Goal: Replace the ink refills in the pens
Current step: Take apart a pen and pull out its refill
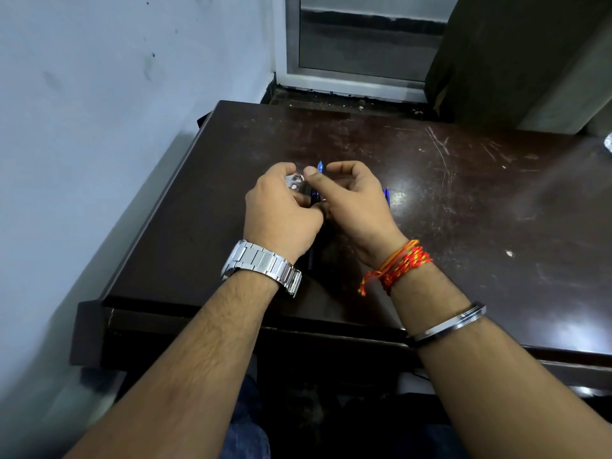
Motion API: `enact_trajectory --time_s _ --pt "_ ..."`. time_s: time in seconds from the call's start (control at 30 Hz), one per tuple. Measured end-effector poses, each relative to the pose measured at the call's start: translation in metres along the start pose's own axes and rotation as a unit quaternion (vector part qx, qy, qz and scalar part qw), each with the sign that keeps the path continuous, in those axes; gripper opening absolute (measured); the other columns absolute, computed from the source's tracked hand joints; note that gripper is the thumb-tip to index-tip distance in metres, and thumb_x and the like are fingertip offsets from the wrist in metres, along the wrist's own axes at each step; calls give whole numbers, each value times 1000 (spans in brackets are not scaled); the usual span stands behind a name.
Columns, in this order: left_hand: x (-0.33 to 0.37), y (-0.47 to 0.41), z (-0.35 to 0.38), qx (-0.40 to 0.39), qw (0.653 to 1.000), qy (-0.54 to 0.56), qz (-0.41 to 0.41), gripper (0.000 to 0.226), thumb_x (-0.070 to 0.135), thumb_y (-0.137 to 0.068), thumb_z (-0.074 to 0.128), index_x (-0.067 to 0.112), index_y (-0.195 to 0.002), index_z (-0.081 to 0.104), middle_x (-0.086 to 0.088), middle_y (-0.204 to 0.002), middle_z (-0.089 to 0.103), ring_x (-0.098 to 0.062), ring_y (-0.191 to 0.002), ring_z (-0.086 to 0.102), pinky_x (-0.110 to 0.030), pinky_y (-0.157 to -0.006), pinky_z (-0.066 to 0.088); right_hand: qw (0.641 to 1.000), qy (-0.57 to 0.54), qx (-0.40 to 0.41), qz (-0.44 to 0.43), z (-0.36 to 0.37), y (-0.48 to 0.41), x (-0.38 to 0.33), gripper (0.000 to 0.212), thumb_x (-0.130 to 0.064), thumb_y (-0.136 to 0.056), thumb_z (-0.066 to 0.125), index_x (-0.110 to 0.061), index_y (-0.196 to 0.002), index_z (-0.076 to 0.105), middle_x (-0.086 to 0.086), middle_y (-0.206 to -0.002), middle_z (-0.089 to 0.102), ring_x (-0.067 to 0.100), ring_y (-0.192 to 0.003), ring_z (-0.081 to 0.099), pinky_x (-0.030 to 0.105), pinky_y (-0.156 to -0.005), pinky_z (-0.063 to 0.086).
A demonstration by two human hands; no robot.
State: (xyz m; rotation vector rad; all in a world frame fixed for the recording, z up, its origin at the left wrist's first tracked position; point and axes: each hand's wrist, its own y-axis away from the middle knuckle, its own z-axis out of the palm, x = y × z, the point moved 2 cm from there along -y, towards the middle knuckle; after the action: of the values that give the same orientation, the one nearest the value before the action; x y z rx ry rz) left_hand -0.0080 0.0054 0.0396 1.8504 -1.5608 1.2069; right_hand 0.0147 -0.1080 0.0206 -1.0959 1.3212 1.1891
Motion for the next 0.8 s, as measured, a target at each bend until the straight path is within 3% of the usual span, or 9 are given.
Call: enact_trajectory --time_s 0.07,0.13,0.2,0.3,0.43,0.53,0.8 --pt "1 1 0 0 1000 -1 4 53 16 -69 76 15 -120 61 12 -56 60 -17 -84 69 -30 -79 55 1000 6 3 -1 0 2 0 29 -22 -83 78 -16 -103 59 17 -90 71 20 -74 66 39 -71 54" --pt "2 1 0 -5 1000 -1 1 56 17 -68 78 15 -121 61 12 -59 63 -17 -88 69 -30 -82 54 1000 -31 3 -1 0 0 -1 18 -11 -88 71 -16 -100 59 12 -84 71 18 -69 64 33 -64 52" --pt "3 1 -1 -10 1000 -4 0 60 18 -66 81 16 -122 60 12 -63 65 -15 -89 69 -28 -82 53 997 -76 10 4 0 -1 -4 11 -11 -92 65 -18 -98 59 8 -87 70 14 -68 61 28 -60 49" --pt "4 3 -2 -17 1000 -6 3 61 16 -67 81 15 -124 59 13 -66 65 -15 -91 69 -30 -83 54 998 -62 13 11 -2 -1 -4 27 -29 -86 75 -18 -104 58 6 -95 67 8 -68 58 27 -61 49" --pt "5 2 -2 -17 1000 -10 7 59 14 -67 78 15 -124 60 15 -60 61 -15 -90 68 -29 -81 54 998 -65 5 21 -3 0 -4 29 -13 -85 76 -8 -108 59 4 -79 68 1 -54 60 23 -57 50" --pt "5 3 -1 -20 1000 -6 8 56 14 -67 78 18 -120 62 15 -57 62 -11 -87 68 -22 -77 52 996 -89 25 19 -2 -1 -7 17 -5 -87 72 -7 -101 61 8 -80 69 -2 -47 55 16 -47 45" --pt "3 5 0 -33 999 -13 15 17 18 -68 79 25 -83 76 18 -59 64 10 -61 61 3 -52 42 968 -188 155 -59 -19 -10 -17 13 -9 -89 71 -11 -97 60 0 -71 69 4 -56 56 17 -51 45"
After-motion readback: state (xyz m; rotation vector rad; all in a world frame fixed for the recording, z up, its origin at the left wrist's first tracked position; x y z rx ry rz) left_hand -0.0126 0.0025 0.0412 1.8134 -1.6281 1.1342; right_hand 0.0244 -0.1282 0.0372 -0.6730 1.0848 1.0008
